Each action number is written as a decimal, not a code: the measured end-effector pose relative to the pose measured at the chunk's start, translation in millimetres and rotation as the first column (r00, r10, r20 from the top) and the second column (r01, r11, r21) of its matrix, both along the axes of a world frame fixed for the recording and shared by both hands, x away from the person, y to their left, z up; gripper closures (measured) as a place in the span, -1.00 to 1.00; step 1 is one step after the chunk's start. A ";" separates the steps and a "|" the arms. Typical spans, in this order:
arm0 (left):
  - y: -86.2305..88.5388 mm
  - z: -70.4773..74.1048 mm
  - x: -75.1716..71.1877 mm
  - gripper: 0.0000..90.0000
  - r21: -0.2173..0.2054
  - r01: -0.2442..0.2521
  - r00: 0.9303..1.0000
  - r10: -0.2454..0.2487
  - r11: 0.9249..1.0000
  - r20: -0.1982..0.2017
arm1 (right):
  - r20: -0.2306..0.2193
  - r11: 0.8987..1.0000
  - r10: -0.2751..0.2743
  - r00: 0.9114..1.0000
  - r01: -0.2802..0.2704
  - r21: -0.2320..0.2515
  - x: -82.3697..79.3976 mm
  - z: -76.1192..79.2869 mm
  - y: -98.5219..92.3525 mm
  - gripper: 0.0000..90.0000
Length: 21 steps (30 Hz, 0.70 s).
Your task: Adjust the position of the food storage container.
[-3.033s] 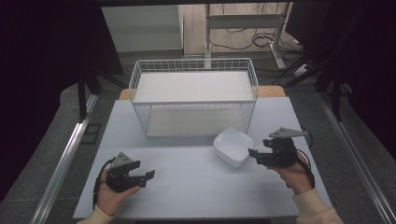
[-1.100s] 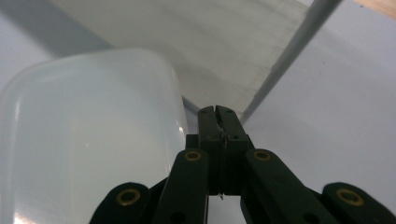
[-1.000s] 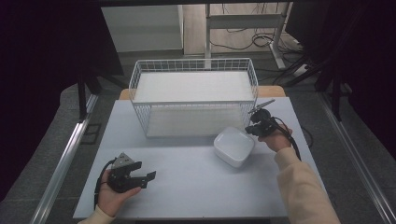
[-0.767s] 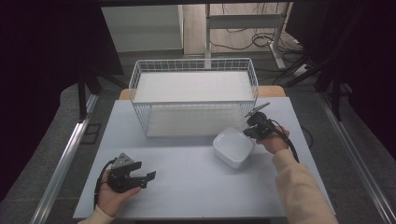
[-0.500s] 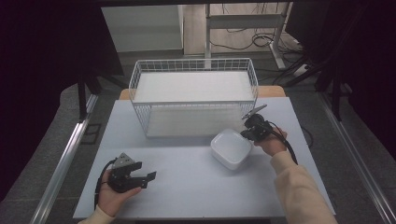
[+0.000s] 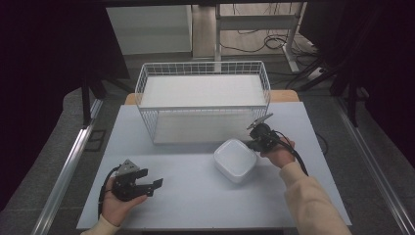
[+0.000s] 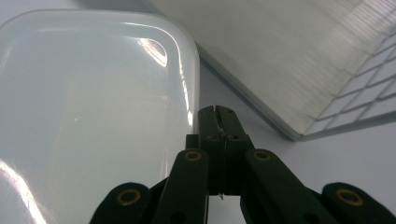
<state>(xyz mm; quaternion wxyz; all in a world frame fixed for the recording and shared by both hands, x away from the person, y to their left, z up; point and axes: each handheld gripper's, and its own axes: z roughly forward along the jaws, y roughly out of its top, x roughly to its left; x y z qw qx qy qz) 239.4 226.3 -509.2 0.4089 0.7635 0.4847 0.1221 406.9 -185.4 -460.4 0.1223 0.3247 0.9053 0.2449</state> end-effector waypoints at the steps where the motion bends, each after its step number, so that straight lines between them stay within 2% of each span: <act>1: 0.4 0.2 -0.2 -0.41 0.002 0.000 1.000 0.000 1.000 -0.001 | 0.000 1.000 0.007 1.000 -0.007 0.004 -0.8 -0.3 1.2 1.00; 13: 1.9 1.2 0.2 -0.41 -0.004 -0.005 1.000 0.005 1.000 0.001 | -0.024 0.999 0.040 0.999 -0.040 0.024 -13.5 -1.6 15.7 1.00; 21: 3.0 3.2 -1.1 -0.41 -0.006 -0.006 1.000 0.006 1.000 0.006 | -0.046 0.999 0.041 0.998 -0.040 0.027 -21.5 -1.5 18.5 1.00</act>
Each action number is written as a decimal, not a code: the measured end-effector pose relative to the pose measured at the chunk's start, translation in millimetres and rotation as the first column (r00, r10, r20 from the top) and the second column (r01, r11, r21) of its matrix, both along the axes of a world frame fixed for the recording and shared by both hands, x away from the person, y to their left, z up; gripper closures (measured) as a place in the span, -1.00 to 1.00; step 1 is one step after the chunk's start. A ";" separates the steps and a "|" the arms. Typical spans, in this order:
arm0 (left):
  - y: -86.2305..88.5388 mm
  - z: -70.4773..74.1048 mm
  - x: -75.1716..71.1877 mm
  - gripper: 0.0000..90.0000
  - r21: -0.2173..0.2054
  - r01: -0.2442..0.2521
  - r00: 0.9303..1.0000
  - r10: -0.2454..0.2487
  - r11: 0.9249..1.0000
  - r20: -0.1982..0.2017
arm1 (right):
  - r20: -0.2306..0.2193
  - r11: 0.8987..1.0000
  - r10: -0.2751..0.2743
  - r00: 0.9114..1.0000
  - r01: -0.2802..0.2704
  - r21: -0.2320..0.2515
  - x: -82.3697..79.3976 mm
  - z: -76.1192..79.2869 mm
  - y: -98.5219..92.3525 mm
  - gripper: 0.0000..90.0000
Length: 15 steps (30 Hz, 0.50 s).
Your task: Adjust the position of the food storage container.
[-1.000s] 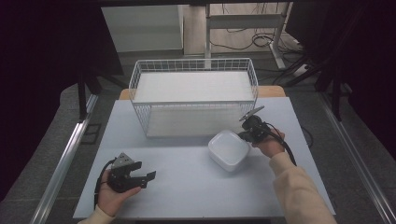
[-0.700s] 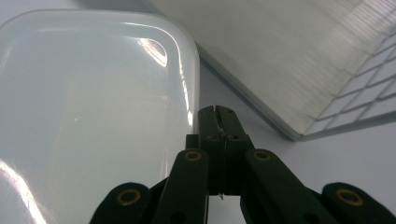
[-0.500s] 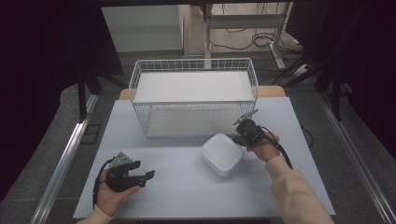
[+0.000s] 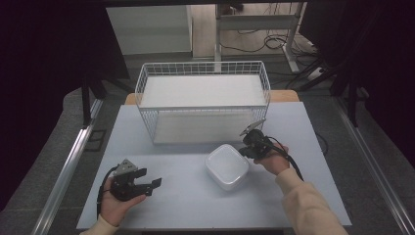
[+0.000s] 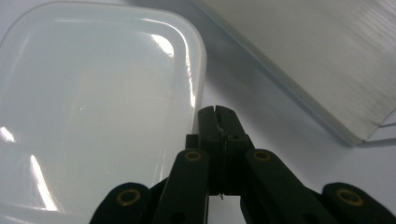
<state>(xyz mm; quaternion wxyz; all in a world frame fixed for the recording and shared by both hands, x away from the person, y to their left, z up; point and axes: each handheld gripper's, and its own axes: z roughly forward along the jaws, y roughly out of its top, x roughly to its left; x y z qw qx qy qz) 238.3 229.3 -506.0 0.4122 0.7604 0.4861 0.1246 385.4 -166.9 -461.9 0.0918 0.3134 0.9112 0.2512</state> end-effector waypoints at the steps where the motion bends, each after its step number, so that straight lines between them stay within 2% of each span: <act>1: 0.2 0.0 0.1 -0.41 0.000 0.000 1.000 0.000 1.000 -0.001 | -0.003 1.000 -0.003 1.000 0.003 0.002 -1.3 0.0 -0.5 1.00; 4: -0.2 0.1 -0.1 -0.41 0.000 0.001 1.000 -0.001 1.000 0.000 | -0.009 1.000 0.001 1.000 -0.001 0.013 -3.8 -0.1 -5.4 1.00; 10: -1.1 0.5 0.2 -0.41 -0.003 0.002 1.000 -0.002 1.000 0.002 | -0.035 1.000 -0.030 0.999 0.030 0.004 -13.9 -3.1 -20.5 1.00; 15: -2.2 0.0 -0.4 -0.41 -0.001 0.003 1.000 -0.003 1.000 0.001 | -0.047 0.999 -0.033 0.998 0.033 -0.003 -21.9 -8.0 -25.5 1.00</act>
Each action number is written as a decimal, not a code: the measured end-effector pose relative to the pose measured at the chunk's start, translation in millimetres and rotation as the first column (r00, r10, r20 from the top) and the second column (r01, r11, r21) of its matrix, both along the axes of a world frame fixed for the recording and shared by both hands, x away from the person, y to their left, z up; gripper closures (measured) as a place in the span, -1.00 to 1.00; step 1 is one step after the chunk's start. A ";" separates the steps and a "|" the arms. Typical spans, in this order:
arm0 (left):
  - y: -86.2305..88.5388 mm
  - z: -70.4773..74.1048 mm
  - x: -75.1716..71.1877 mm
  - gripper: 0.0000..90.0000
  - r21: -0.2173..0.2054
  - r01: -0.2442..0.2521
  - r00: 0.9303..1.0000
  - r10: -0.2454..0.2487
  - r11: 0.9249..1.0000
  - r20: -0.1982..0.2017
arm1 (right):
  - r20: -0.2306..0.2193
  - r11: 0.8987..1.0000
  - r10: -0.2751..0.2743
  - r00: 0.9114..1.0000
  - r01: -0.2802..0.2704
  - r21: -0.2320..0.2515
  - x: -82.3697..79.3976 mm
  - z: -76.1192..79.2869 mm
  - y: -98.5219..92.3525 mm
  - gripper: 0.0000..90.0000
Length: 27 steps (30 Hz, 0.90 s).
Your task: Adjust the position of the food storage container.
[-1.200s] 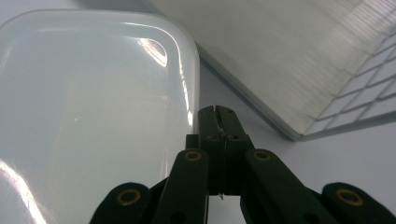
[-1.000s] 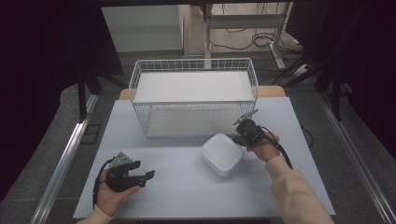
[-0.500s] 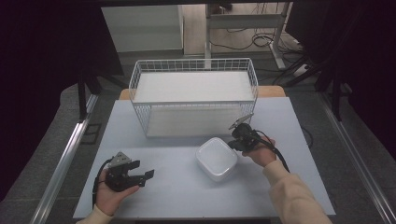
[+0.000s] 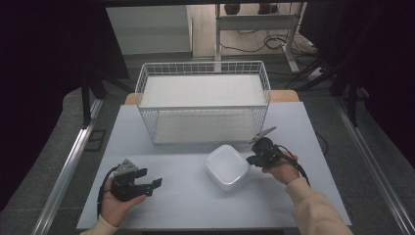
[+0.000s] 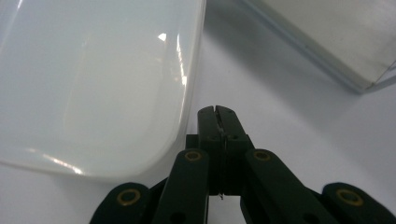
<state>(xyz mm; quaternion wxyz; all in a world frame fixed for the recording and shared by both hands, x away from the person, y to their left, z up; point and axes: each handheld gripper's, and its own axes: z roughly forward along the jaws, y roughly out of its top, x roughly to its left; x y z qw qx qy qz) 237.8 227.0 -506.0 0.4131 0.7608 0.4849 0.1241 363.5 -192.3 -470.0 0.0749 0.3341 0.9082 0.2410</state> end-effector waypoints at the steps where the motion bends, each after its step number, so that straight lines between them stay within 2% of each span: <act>1: -0.1 0.2 -0.1 -0.41 0.001 0.001 1.000 -0.001 1.000 -0.001 | 0.000 1.000 0.000 1.000 0.000 0.000 0.0 0.0 0.0 1.00; 6: -0.1 -0.1 0.3 -0.41 0.002 0.002 1.000 -0.002 1.000 -0.003 | -0.012 1.000 -0.001 1.000 0.001 -0.004 -5.1 -4.0 -1.2 1.00; 15: -0.9 1.7 -0.6 -0.41 -0.001 0.003 1.000 -0.003 1.000 0.002 | -0.035 0.999 0.032 0.999 -0.031 0.009 -20.0 -10.7 11.8 1.00; 19: -1.0 0.6 -0.1 -0.41 -0.001 0.002 1.000 -0.002 1.000 -0.003 | -0.051 0.999 0.033 0.998 -0.032 0.033 -28.7 -13.1 16.0 1.00; 21: -1.4 0.3 0.0 -0.41 0.000 0.003 1.000 -0.003 1.000 -0.002 | -0.060 0.998 0.052 0.997 -0.049 0.048 -34.4 -14.6 20.4 1.00; 27: -2.6 1.3 -0.1 -0.41 0.001 0.002 1.000 -0.002 1.000 -0.002 | -0.063 0.995 0.072 0.995 -0.067 0.077 -41.8 -16.8 30.2 1.00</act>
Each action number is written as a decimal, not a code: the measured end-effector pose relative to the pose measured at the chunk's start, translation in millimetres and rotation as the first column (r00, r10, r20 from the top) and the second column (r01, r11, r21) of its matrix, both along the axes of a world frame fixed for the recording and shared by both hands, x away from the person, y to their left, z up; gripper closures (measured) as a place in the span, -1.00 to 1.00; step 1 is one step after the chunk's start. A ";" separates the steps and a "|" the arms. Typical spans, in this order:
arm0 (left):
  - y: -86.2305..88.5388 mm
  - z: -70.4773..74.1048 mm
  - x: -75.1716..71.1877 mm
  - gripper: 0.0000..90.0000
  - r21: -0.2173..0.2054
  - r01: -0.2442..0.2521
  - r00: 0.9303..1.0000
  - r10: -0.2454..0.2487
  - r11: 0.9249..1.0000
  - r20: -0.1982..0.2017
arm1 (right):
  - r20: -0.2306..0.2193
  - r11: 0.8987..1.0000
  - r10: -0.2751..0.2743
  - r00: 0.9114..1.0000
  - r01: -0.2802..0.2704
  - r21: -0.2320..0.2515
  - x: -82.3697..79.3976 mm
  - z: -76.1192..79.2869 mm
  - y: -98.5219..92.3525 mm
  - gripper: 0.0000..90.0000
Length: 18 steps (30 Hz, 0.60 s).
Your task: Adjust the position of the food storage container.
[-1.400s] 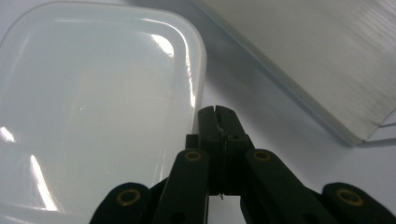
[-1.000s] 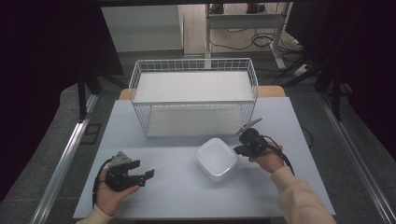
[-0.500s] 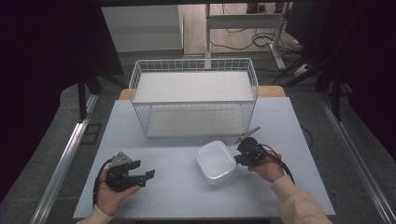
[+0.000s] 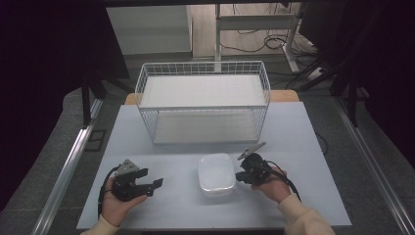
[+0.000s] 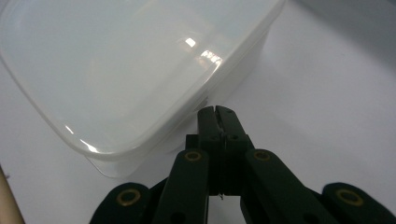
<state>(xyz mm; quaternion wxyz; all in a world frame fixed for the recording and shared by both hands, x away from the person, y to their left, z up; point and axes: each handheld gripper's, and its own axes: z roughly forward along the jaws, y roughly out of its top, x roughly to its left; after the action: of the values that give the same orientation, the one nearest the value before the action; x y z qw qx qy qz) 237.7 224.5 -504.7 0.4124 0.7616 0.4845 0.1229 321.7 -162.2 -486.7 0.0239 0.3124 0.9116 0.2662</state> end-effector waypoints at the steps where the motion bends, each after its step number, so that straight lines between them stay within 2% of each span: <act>1: -0.2 0.0 0.0 -0.41 0.001 0.000 1.000 0.000 1.000 0.000 | -0.001 1.000 0.006 1.000 -0.006 0.004 -1.0 -0.5 1.9 1.00; 5: -1.0 -0.6 -0.1 -0.41 0.001 0.001 1.000 -0.001 1.000 -0.001 | -0.003 1.000 0.016 1.000 -0.016 0.017 -4.1 -1.2 6.8 1.00; 10: -0.5 -0.7 0.2 -0.41 0.001 0.001 1.000 -0.001 1.000 -0.002 | 0.003 0.999 0.010 1.000 -0.010 0.044 -5.0 0.7 3.2 1.00; 14: -0.2 -0.2 0.1 -0.41 -0.001 -0.001 1.000 0.001 1.000 0.000 | 0.027 0.996 -0.028 0.999 0.025 0.083 -7.1 7.2 -10.1 1.00; 15: -0.3 0.0 0.1 -0.41 -0.001 -0.002 1.000 0.002 1.000 -0.001 | 0.038 0.993 -0.050 0.998 0.045 0.107 -8.8 10.7 -18.4 1.00; 16: -0.6 0.2 0.1 -0.41 -0.003 -0.003 1.000 0.003 1.000 -0.001 | 0.038 0.993 -0.050 0.998 0.045 0.107 -8.8 10.7 -18.4 1.00; 18: -1.6 0.5 0.3 -0.41 -0.007 -0.003 1.000 0.003 1.000 0.000 | 0.045 0.987 -0.077 0.996 0.070 0.143 -12.1 14.5 -27.2 1.00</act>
<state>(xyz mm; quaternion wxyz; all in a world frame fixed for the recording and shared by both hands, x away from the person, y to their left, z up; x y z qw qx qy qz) 238.1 222.9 -504.2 0.4151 0.7592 0.4862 0.1220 309.6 -189.4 -472.3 0.0345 0.3399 0.8774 0.3370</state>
